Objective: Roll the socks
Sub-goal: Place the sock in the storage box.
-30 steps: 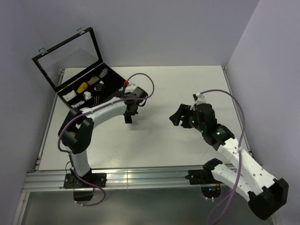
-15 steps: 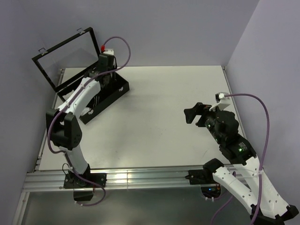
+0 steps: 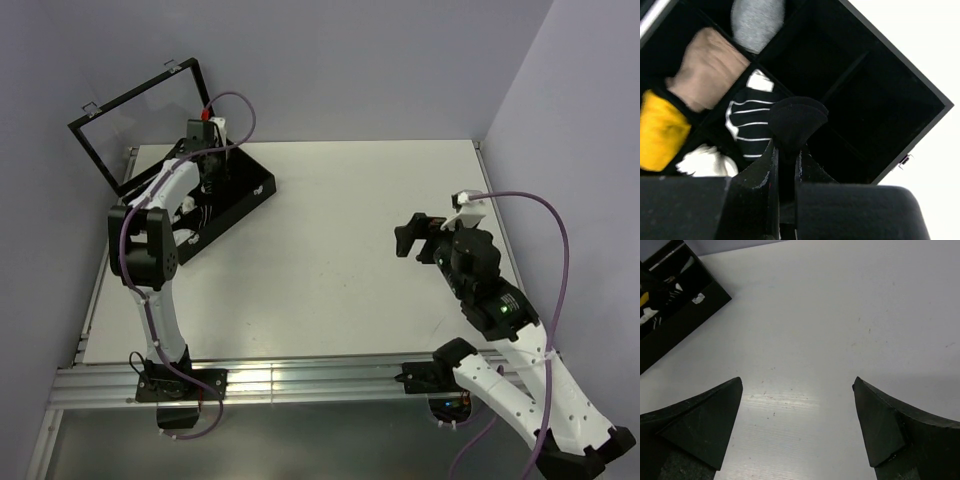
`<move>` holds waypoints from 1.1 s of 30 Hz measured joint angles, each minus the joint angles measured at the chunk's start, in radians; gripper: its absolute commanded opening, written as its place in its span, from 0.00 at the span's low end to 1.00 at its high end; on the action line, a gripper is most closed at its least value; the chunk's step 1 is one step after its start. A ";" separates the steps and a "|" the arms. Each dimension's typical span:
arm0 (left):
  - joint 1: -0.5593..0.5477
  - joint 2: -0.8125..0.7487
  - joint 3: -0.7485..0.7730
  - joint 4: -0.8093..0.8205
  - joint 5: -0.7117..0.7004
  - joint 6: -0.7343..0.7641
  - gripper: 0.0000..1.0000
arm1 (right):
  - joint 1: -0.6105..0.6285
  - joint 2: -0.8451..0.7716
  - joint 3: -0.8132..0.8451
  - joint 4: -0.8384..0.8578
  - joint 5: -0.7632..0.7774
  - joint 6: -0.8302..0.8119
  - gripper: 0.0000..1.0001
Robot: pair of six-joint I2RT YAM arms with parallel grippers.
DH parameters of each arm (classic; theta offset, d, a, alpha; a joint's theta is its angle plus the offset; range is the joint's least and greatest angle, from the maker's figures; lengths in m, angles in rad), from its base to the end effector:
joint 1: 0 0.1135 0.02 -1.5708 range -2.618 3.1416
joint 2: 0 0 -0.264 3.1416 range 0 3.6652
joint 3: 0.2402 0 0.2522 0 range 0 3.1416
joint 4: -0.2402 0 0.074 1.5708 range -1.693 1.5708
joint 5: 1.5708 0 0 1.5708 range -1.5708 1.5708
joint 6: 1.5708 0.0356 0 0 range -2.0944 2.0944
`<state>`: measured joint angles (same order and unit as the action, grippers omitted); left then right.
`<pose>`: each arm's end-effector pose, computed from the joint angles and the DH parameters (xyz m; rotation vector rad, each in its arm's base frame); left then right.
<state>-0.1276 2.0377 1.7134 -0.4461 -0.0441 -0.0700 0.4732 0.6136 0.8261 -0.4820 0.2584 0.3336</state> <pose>0.4652 -0.0581 0.2518 0.0456 2.3403 -0.0463 0.1247 0.0536 0.3470 0.0531 1.8429 0.3290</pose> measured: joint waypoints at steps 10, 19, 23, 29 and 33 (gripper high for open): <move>0.002 0.000 -0.183 0.173 0.085 -0.006 0.00 | 0.000 0.050 0.000 0.008 0.003 -0.021 0.99; 0.002 -0.017 -0.267 0.236 0.092 -0.030 0.00 | 0.000 0.052 0.000 0.010 0.005 -0.036 0.99; 0.002 -0.031 -0.276 0.236 0.086 -0.033 0.00 | 0.000 0.056 0.000 0.011 0.005 -0.037 0.99; 0.002 -0.021 -0.245 0.182 0.070 -0.051 0.00 | 0.000 0.075 0.000 0.017 0.005 -0.040 0.98; 0.002 0.029 -0.169 0.108 0.052 -0.059 0.00 | 0.000 0.076 -0.001 0.018 0.007 -0.040 0.98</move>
<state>-0.1261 2.0663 1.5440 -0.3382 0.0078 -0.1287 0.4732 0.6891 0.8253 -0.4644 0.2653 0.2935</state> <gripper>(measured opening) 0.115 0.986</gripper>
